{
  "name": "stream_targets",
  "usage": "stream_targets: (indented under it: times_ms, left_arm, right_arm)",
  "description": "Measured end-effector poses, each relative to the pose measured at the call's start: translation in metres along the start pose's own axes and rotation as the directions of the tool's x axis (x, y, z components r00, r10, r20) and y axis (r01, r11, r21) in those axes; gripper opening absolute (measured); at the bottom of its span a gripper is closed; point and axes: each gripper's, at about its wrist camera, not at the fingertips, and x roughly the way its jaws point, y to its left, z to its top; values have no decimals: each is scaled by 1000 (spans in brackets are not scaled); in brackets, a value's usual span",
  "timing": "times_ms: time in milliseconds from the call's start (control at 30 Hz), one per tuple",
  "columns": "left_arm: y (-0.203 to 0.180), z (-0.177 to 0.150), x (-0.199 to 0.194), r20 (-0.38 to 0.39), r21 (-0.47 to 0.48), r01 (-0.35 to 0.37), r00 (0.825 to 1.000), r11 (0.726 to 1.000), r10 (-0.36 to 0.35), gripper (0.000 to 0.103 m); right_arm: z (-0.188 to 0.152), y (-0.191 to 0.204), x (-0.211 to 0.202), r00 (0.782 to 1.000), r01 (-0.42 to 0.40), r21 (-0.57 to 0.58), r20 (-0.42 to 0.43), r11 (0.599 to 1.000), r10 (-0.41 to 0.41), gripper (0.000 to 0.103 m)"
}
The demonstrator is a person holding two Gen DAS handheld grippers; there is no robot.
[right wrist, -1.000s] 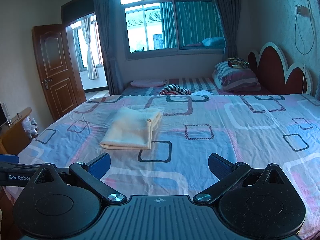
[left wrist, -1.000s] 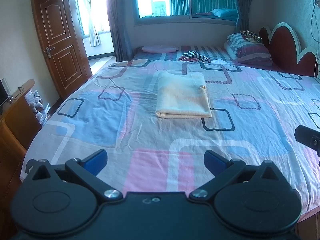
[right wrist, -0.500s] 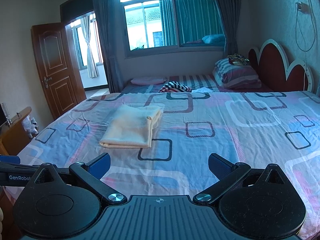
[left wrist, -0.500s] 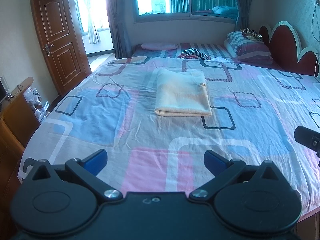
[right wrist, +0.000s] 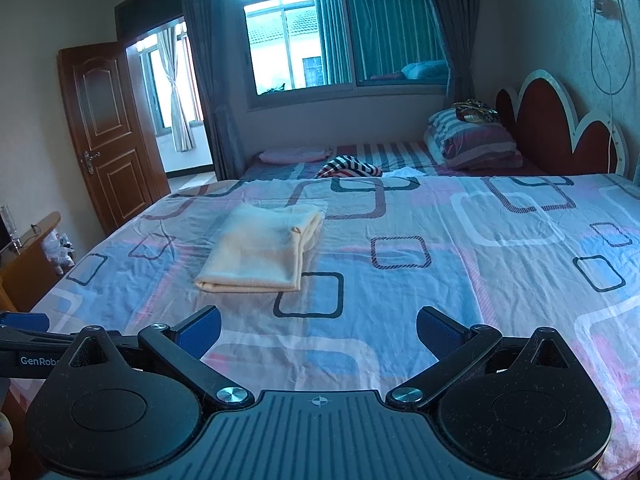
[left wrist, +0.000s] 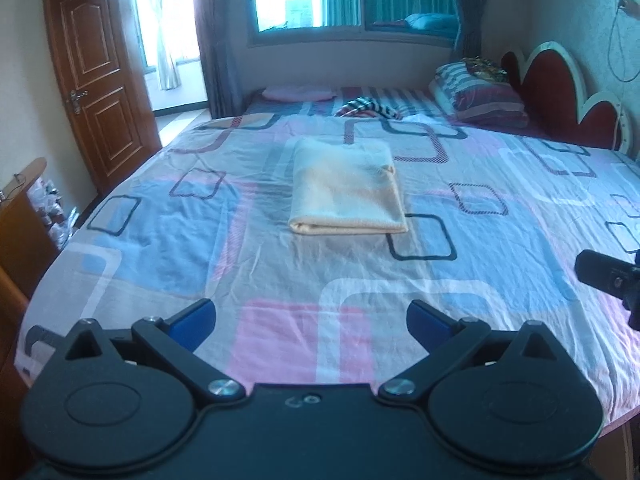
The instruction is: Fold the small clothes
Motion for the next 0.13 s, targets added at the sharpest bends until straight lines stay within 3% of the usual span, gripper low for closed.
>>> stream_targets:
  times_ms: [133]
  left_arm:
    - [1,4,7,1,1,-16,1000,1000,16,99]
  right_arm:
    - [-1,-2,5,1000,8,3,-9,1000,-8,103]
